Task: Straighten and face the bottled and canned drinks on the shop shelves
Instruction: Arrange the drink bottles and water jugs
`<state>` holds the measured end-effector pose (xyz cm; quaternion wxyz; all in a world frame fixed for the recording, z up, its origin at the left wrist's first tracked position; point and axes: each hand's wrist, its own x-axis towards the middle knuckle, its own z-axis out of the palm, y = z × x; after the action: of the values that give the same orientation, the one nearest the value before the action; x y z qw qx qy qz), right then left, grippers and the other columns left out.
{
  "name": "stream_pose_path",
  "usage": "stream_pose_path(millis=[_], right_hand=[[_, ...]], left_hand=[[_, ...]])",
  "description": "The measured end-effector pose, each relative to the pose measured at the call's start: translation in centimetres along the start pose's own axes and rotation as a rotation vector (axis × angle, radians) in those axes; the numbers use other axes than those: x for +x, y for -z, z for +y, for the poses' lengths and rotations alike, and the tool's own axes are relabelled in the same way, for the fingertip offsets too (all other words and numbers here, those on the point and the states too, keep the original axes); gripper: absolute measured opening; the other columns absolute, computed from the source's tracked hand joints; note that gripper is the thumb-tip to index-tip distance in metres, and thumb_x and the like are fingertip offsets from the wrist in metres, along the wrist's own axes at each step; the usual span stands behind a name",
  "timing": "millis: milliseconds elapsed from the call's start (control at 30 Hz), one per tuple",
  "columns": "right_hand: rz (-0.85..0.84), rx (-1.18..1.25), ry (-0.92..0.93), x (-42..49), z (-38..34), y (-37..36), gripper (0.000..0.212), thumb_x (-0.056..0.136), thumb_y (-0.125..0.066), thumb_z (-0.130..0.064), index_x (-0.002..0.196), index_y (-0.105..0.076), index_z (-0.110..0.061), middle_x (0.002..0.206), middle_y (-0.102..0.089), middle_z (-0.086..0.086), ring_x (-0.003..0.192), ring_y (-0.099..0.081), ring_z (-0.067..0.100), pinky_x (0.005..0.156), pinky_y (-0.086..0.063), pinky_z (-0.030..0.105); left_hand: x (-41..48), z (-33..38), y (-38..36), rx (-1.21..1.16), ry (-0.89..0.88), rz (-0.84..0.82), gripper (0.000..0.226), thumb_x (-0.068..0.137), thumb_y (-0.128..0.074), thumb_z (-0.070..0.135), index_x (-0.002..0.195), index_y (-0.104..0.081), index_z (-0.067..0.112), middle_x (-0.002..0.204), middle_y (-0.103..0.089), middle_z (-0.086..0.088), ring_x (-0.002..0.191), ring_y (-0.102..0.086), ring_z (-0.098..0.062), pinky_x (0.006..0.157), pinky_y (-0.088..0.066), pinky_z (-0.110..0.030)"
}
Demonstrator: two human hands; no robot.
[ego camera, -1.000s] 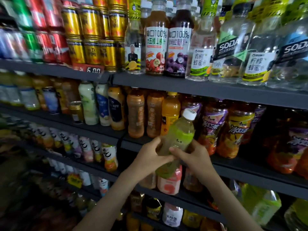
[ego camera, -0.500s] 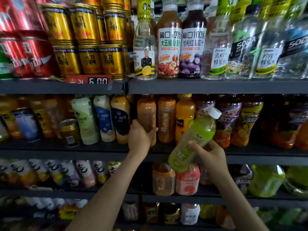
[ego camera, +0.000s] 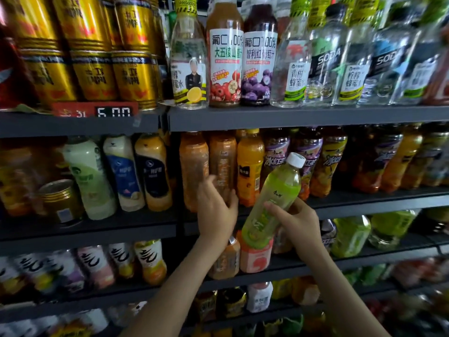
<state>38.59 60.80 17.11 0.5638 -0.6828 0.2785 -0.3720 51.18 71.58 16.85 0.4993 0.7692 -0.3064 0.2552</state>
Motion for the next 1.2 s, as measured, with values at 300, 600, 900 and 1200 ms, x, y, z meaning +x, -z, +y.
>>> stream_pose_path(millis=[300, 600, 900, 1200], right_hand=[[0.142, -0.015, 0.019, 1.4, 0.2, 7.1, 0.02, 0.074, -0.078, -0.036, 0.09, -0.071, -0.026, 0.08, -0.073, -0.014, 0.073, -0.067, -0.003, 0.061, -0.051, 0.016], [0.22, 0.004, 0.04, 5.4, 1.3, 15.9, 0.016, 0.075, -0.077, -0.033, 0.087, -0.068, -0.027, 0.079, -0.071, -0.012, 0.072, -0.067, 0.001, 0.061, -0.052, 0.021], [0.145, -0.014, 0.113, 8.4, 2.5, 21.7, 0.021, 0.075, -0.077, -0.032, 0.092, -0.067, -0.025, 0.087, -0.07, -0.01, 0.077, -0.064, -0.001, 0.064, -0.05, 0.019], [0.05, 0.095, 0.157, 8.0, 2.0, 18.1, 0.024, 0.075, -0.078, -0.029, 0.095, -0.065, -0.024, 0.09, -0.07, -0.01, 0.086, -0.065, 0.002, 0.069, -0.051, 0.016]], left_hand=[[-1.1, 6.7, -7.2, -0.107, -0.091, -0.213, 0.035, 0.093, -0.057, 0.024, 0.125, -0.053, 0.01, 0.112, -0.064, -0.005, 0.098, -0.063, -0.018, 0.075, -0.047, -0.021], [-0.9, 13.2, -15.7, -0.084, 0.189, -0.11, 0.071, 0.09, -0.061, 0.03, 0.144, -0.025, 0.002, 0.144, -0.034, -0.015, 0.134, -0.032, -0.026, 0.106, -0.033, -0.03], [-0.8, 14.4, -20.1, 0.026, 0.391, 0.06, 0.068, 0.086, -0.066, 0.026, 0.138, -0.033, -0.003, 0.134, -0.044, -0.019, 0.127, -0.038, -0.03, 0.104, -0.032, -0.033], [-5.6, 12.8, -13.7, -0.112, 0.155, 0.173, 0.058, 0.078, -0.075, 0.018, 0.125, -0.049, -0.002, 0.11, -0.052, -0.003, 0.105, -0.046, -0.004, 0.09, -0.03, -0.001]])
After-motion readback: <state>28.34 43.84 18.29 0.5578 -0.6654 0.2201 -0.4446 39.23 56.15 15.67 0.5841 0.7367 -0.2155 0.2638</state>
